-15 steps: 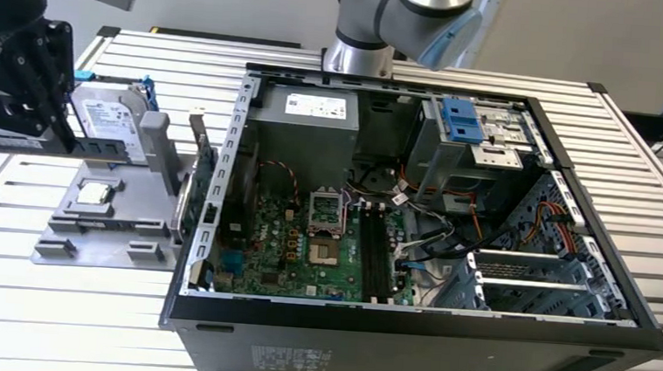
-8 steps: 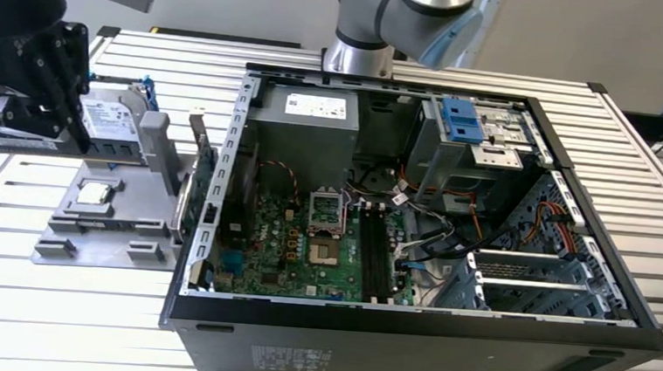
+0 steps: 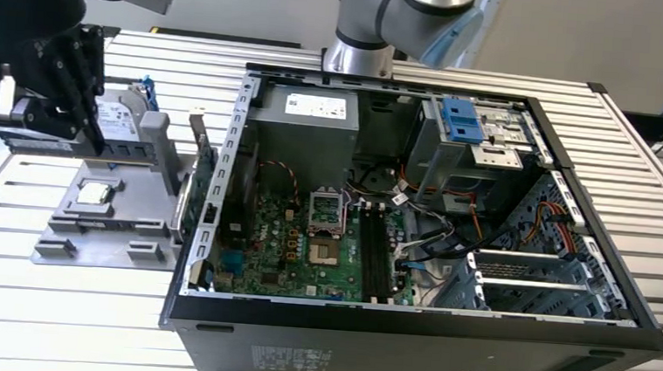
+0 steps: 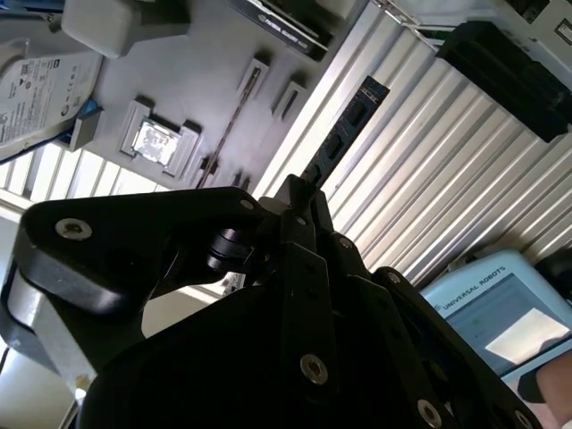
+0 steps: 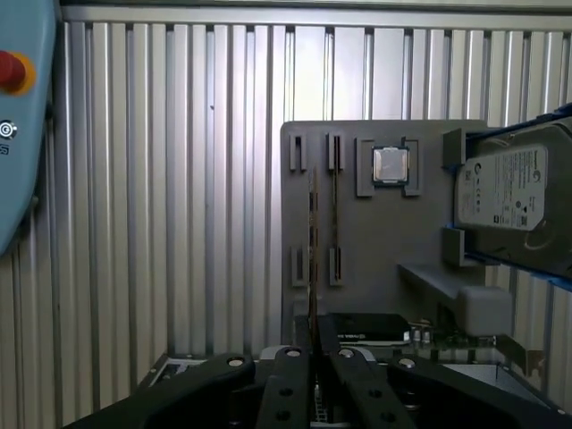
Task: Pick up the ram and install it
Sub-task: 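Pick up the ram and move it above insertion slot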
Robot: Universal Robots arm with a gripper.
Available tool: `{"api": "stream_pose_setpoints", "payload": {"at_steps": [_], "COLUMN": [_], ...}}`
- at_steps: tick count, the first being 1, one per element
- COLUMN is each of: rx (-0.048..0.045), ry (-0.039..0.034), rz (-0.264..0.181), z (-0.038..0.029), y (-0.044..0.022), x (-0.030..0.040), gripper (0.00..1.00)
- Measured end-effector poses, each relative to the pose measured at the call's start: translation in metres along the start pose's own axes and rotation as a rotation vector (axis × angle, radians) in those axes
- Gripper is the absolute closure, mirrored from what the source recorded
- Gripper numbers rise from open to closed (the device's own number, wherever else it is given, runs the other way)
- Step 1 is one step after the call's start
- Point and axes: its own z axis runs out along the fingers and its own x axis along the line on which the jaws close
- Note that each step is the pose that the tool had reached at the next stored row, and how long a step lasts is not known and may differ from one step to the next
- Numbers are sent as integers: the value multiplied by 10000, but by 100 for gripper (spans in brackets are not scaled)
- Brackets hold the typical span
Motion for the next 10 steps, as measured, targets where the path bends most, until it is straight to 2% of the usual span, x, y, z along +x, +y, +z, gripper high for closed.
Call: {"api": "stream_pose_setpoints", "payload": {"at_steps": [10], "rx": [0], "ry": [0], "rz": [4], "z": [0], "y": [-152], "x": [0], "gripper": [100]}}
